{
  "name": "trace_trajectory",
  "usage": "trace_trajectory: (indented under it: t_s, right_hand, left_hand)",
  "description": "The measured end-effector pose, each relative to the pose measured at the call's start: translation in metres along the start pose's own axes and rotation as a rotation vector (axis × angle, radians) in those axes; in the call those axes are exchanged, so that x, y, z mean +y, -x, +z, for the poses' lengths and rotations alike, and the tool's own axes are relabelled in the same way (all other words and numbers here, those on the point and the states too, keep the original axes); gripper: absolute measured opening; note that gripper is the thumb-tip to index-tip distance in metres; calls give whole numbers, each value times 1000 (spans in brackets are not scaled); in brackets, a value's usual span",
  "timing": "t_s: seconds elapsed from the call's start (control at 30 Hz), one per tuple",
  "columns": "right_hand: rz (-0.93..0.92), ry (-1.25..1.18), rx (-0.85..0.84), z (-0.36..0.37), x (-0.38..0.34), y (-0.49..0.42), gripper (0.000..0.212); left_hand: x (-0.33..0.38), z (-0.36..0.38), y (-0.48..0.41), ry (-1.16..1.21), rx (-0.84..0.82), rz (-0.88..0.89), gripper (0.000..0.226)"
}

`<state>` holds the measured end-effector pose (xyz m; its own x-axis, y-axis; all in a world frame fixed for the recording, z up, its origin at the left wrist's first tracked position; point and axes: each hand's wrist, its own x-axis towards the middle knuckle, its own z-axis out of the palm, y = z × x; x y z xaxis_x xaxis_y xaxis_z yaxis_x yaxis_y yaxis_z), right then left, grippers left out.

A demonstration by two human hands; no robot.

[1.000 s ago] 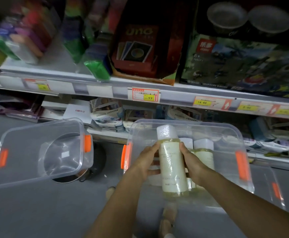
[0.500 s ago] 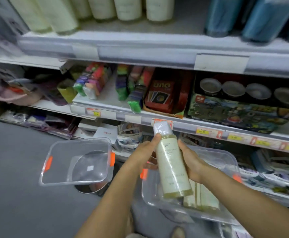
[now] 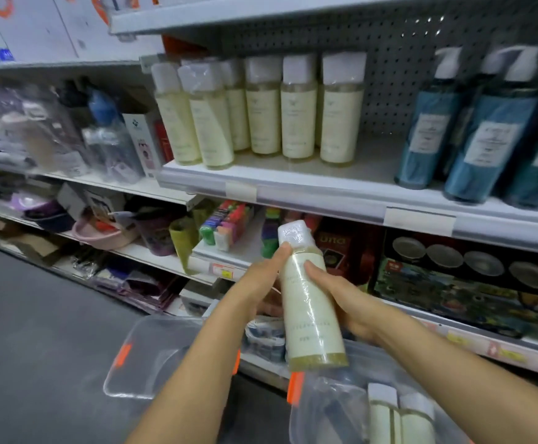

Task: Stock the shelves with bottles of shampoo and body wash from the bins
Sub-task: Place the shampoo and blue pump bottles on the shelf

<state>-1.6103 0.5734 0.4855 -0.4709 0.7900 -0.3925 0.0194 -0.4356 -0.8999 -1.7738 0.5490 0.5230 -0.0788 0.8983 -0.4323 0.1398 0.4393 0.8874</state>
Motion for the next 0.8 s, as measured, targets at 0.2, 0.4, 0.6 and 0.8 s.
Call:
trace_trajectory:
  t_s: [0.2, 0.4, 0.6, 0.8]
  right_hand:
    - [-114, 122, -11, 23, -26, 0, 72]
    - [-260, 141, 67, 49, -69, -10, 56]
    - [-350, 144, 141, 65, -121, -37, 48]
    - [-513, 168, 245, 78, -173, -73, 43]
  left_hand:
    - [24, -24, 10, -2, 15, 91, 53]
    - [60, -52, 0, -21, 18, 199, 58]
    - [94, -82, -17, 99, -12, 297, 49]
    - [122, -112, -44, 227, -37, 479, 47]
